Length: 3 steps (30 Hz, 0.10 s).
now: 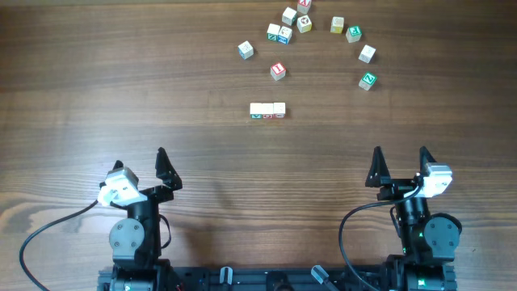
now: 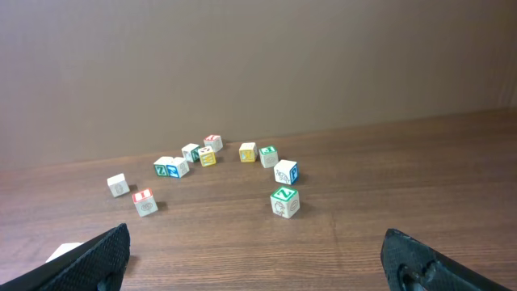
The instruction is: Form a horizontal line
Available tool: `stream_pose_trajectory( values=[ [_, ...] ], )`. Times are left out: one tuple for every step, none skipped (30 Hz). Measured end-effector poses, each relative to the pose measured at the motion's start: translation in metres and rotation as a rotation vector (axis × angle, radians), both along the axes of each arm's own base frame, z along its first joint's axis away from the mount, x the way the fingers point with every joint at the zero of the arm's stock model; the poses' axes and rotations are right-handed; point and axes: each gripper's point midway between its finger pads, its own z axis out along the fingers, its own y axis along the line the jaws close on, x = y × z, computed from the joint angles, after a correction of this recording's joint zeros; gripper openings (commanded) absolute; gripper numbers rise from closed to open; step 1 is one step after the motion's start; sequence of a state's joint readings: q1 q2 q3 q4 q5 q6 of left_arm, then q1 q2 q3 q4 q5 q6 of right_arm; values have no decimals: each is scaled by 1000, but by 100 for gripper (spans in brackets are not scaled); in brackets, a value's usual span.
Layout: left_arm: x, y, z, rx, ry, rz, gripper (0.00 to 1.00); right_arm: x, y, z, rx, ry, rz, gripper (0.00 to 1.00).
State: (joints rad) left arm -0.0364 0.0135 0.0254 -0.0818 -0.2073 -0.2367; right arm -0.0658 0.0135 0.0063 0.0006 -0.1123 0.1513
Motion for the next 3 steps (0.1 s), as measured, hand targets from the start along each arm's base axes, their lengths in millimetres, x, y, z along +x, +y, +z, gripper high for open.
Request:
stream_pose_trajectory(
  values=[
    [0,0,0,0,0,0,100,0,0,0,0,0,0,100],
    [0,0,0,0,0,0,100,0,0,0,0,0,0,100],
    [0,0,0,0,0,0,100,0,0,0,0,0,0,100]
  ],
)
